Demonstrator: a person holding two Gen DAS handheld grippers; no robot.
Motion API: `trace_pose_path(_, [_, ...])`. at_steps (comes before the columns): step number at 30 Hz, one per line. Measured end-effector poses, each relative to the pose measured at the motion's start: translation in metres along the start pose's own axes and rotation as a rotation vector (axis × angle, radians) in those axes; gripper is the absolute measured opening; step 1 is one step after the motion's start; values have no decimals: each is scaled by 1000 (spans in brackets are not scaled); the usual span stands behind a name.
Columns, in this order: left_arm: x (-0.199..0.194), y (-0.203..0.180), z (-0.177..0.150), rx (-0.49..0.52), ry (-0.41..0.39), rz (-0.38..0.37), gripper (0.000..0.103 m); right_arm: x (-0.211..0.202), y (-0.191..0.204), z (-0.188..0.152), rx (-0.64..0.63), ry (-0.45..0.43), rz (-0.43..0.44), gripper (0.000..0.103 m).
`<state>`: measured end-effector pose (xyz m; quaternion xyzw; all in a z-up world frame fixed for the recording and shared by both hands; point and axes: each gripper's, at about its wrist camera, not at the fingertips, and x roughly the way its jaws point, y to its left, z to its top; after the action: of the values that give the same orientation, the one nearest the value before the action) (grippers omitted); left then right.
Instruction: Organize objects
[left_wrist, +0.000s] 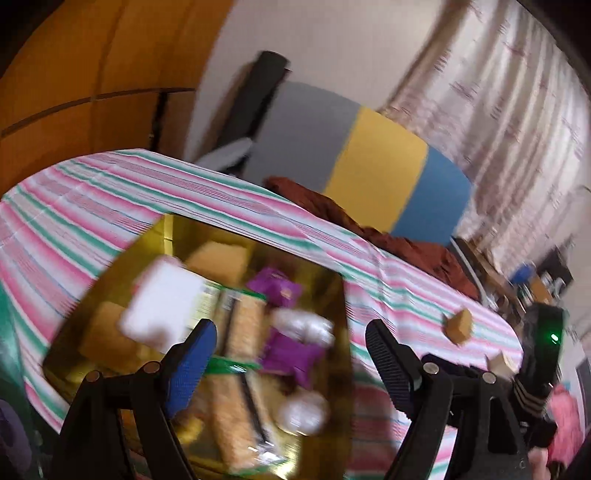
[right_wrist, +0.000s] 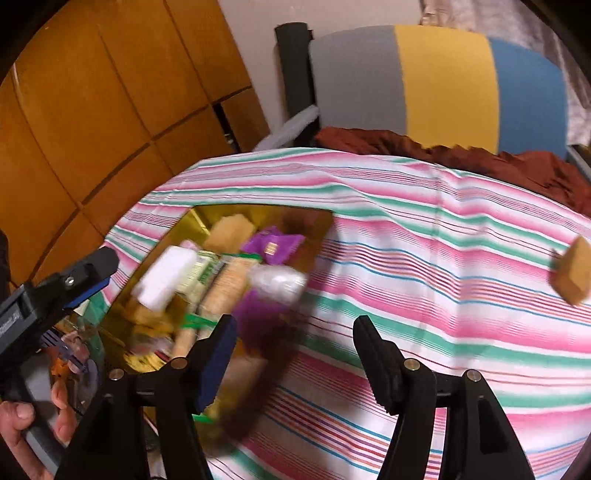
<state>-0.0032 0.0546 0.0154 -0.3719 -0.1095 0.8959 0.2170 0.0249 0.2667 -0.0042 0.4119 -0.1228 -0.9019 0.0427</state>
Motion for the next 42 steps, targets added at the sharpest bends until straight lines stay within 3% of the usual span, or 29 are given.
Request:
trace_pose_path(9, [6, -63, -38, 158, 69, -124, 84, -29, -87, -32, 32, 32, -163, 66])
trace_pose_path(17, [14, -99, -63, 234, 139, -173, 84, -68, -191, -53, 120, 41, -330, 72])
trace_pose_path(26, [28, -132, -77, 275, 205, -186, 84, -151, -347, -61, 355, -64, -618, 76])
trace_pose_path(30, [31, -143, -82, 305, 223, -181, 84, -177, -410, -66, 492, -106, -694, 77])
trace_pose_path(33, [34, -150, -86, 317, 233, -175, 84, -180, -447, -71, 596, -114, -652, 78])
trace_pose_path(36, [37, -152, -88, 322, 245, -171, 84, -172, -466, -77, 660, -108, -553, 78])
trace_pose_path(42, [47, -158, -92, 326, 271, -171, 84, -153, -415, -79, 589, -73, -311, 78])
